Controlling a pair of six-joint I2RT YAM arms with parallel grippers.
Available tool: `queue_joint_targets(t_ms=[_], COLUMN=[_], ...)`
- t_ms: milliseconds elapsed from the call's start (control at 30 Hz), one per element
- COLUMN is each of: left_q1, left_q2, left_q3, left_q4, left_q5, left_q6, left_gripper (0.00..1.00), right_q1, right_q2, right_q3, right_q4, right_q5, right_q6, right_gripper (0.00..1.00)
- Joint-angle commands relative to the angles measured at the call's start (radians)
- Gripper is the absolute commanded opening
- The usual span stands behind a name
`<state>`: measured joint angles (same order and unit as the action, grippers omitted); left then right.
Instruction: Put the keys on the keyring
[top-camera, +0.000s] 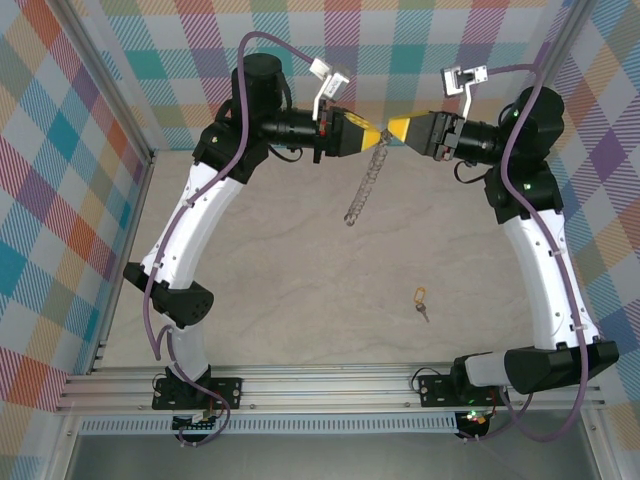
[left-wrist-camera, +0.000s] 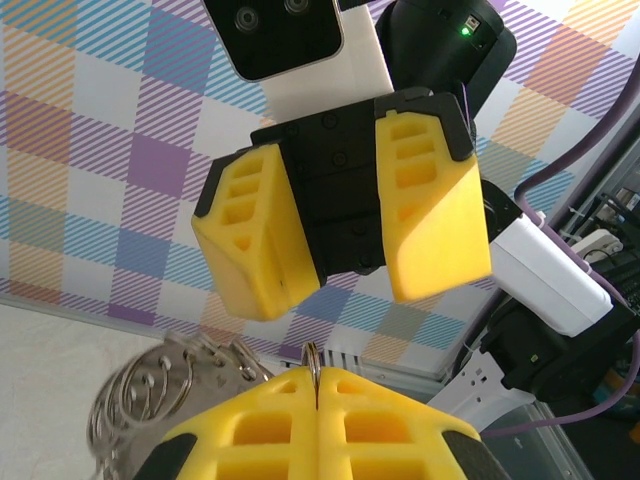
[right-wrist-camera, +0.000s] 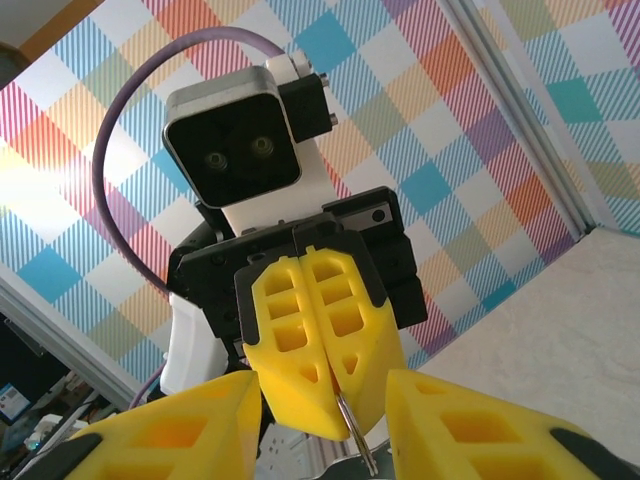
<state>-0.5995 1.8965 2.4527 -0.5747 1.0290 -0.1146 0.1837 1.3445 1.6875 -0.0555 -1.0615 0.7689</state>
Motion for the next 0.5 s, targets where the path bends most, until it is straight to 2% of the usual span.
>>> queue_joint_targets(t_ms=[0, 300, 467], left_q1=[0.006, 0.006, 0.006], left_q2=[-0.002, 0.000, 0.003], left_q3=[0.035, 0.035, 0.036], left_q4=[0.017, 0.024, 0.027], left_q5=[0.018, 0.013, 0.010], left_q6=[0.011, 0.010, 0.010], left_gripper=[0.00, 0.00, 0.00], right_q1=[0.014, 0.026, 0.026], right_q2=[0.000, 0.004, 0.002], right_q3=[-0.006, -0.019, -0.026], right_q4=[-0.013, -0.024, -0.048], right_q5=[-0.032, -0.038, -0.040], right_q6=[-0.028, -0.035, -0.055], right_gripper=[0.35, 0.28, 0.14])
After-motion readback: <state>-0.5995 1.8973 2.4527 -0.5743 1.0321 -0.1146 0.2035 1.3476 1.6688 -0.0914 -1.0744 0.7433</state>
